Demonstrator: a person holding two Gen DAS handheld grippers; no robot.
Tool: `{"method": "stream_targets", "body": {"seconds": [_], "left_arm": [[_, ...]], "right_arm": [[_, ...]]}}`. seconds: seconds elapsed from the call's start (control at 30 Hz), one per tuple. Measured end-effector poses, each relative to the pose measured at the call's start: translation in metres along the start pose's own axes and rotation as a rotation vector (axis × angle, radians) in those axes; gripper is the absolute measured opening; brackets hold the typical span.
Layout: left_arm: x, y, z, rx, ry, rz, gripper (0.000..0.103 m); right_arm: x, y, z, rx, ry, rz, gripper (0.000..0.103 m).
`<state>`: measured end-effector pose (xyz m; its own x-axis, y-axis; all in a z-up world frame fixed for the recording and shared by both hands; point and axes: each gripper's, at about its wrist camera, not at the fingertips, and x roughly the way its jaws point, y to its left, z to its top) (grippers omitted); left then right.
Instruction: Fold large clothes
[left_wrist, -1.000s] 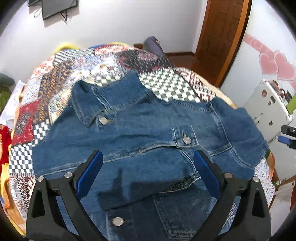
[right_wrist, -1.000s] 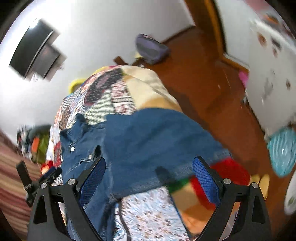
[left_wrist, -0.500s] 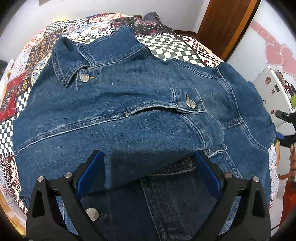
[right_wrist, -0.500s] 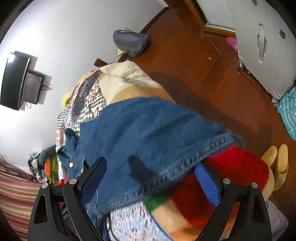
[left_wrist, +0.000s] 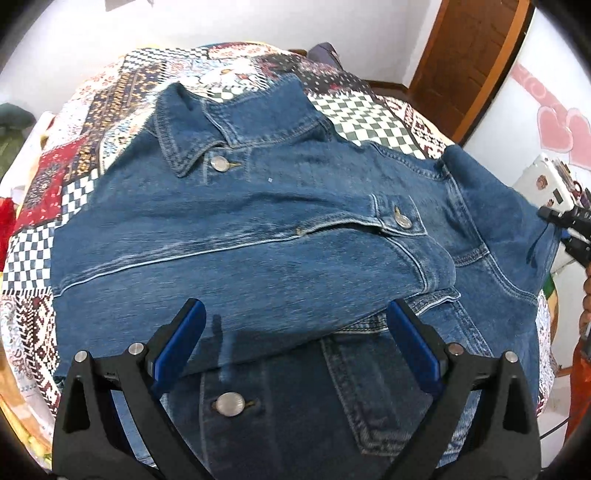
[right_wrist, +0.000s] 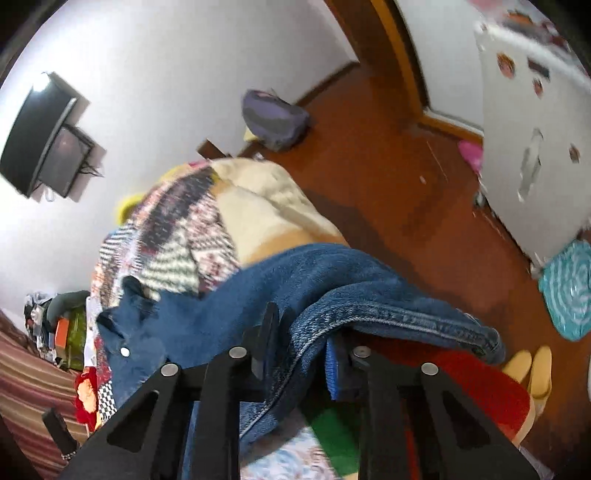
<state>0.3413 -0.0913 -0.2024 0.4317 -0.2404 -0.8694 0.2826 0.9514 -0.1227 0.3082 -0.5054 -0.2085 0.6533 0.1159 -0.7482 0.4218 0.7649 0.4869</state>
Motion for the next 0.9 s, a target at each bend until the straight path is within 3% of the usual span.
{"method": "stream_targets", "body": {"seconds": [0.23, 0.53, 0.73, 0.9], "left_arm": [[-0.028, 0.018, -0.003, -0.039, -0.071, 0.005, 0.099], [-0.066, 0.057, -0.012, -0.107, -0.157, 0.026, 0.099], [-0.089, 0.086, -0.028, -0.162, -0.198, 0.049, 0.099], [-0.097, 0.106, -0.042, -0.21, -0.203, 0.064, 0.099]], "right_arm": [[-0.033, 0.091, 0.016, -0.185, -0.091, 0.122, 0.012], [-0.018, 0.221, -0.008, -0.371, -0.039, 0.274, 0.009], [0.042, 0.288, -0.06, -0.45, 0.171, 0.324, 0.009], [0.088, 0.307, -0.123, -0.53, 0.363, 0.311, 0.009]]}}
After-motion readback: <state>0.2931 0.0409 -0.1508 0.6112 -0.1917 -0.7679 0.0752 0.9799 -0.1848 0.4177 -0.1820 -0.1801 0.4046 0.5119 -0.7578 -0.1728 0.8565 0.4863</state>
